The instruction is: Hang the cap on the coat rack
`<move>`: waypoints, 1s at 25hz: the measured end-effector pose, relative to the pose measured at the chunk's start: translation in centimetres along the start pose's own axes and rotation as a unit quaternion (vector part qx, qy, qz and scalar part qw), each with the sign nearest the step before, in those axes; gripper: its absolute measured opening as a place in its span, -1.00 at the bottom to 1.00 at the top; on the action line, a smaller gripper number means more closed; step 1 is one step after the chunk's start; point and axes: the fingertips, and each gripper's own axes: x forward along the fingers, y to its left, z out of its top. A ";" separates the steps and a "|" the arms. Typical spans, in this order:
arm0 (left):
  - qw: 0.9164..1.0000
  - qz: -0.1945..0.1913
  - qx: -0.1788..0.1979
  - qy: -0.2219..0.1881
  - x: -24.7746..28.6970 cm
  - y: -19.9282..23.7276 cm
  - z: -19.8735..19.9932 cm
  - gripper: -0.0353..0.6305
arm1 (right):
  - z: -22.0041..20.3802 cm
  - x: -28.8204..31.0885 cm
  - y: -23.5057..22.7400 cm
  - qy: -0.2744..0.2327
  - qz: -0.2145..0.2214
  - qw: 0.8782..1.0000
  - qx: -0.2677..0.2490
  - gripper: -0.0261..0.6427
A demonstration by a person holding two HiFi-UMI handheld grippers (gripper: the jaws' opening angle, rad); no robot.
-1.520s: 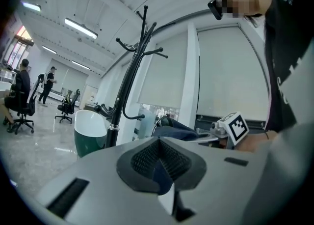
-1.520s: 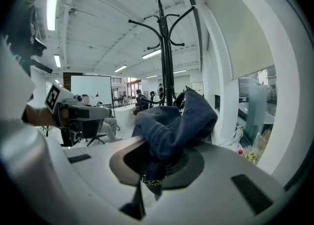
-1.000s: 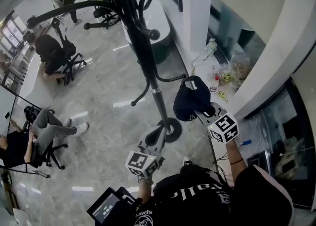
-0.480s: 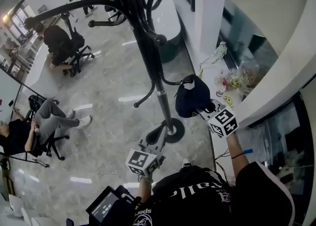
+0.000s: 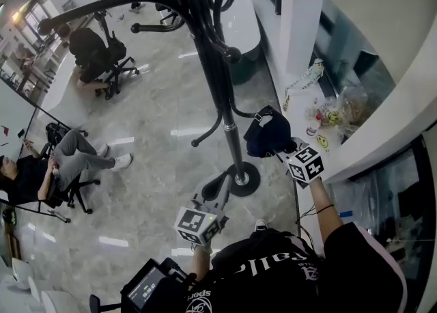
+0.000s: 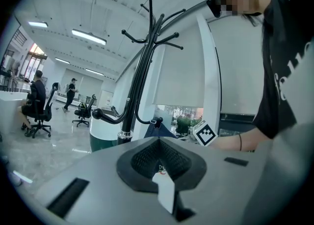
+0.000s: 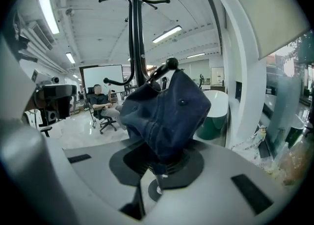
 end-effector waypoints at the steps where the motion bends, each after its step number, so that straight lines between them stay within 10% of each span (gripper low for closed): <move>1: 1.000 0.004 0.001 -0.002 -0.1 0.2 -0.1 -0.90 | -0.3 0.4 0.0 0.004 0.001 1.000 0.002 -0.79; 22: 1.000 0.002 0.003 0.005 -1.5 -0.6 0.3 -0.90 | -1.5 4.6 3.6 0.019 0.002 1.000 0.015 -0.77; 25: 1.000 0.002 0.002 0.004 -1.6 -0.4 0.0 -0.90 | -1.8 4.6 3.1 0.020 -0.013 0.999 0.030 -0.23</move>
